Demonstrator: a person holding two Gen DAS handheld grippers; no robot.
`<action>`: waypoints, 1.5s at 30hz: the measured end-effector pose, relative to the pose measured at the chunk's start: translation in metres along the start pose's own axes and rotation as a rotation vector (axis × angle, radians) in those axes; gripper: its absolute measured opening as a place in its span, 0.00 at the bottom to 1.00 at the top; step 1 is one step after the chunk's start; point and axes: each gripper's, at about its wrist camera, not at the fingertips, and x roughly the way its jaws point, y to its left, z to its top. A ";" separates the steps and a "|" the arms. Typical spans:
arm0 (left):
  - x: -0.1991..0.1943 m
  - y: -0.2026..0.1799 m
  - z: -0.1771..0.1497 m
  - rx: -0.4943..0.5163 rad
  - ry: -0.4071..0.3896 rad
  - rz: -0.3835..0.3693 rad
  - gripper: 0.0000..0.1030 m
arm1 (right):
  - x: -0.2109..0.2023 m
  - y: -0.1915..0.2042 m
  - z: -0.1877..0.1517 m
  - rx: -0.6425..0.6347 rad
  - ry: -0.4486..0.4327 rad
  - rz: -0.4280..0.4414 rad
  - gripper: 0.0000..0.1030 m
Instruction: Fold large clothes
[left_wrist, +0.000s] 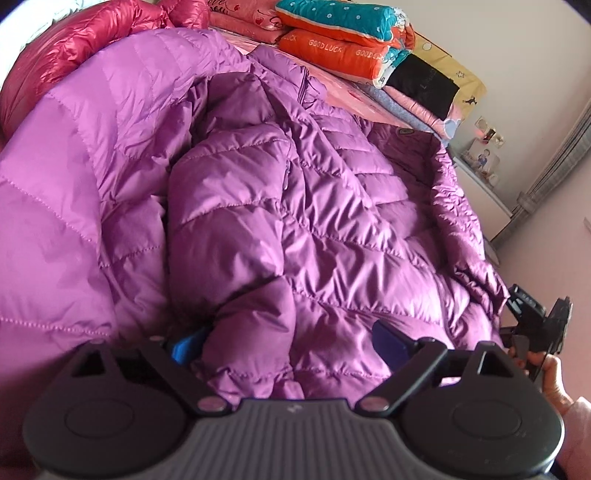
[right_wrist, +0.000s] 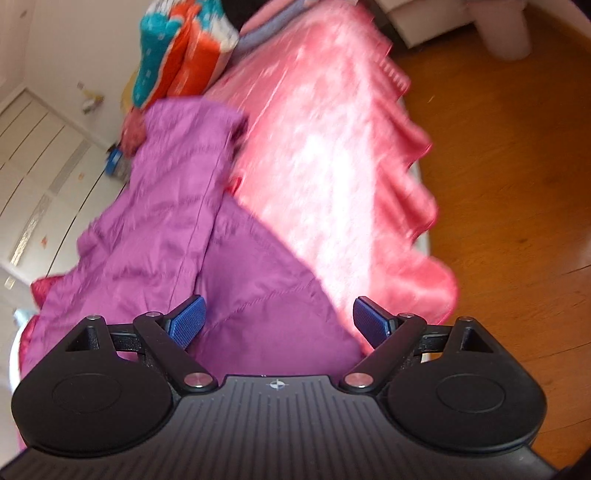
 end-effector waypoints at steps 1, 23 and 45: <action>0.001 -0.001 -0.001 0.004 -0.002 0.008 0.90 | 0.003 0.001 -0.001 -0.004 0.023 0.021 1.00; -0.025 -0.007 -0.010 0.039 -0.066 0.080 0.09 | -0.051 0.065 -0.029 -0.130 -0.059 -0.038 0.24; -0.066 0.007 -0.025 0.126 -0.049 0.084 0.08 | -0.086 0.075 -0.063 -0.163 -0.092 -0.180 0.18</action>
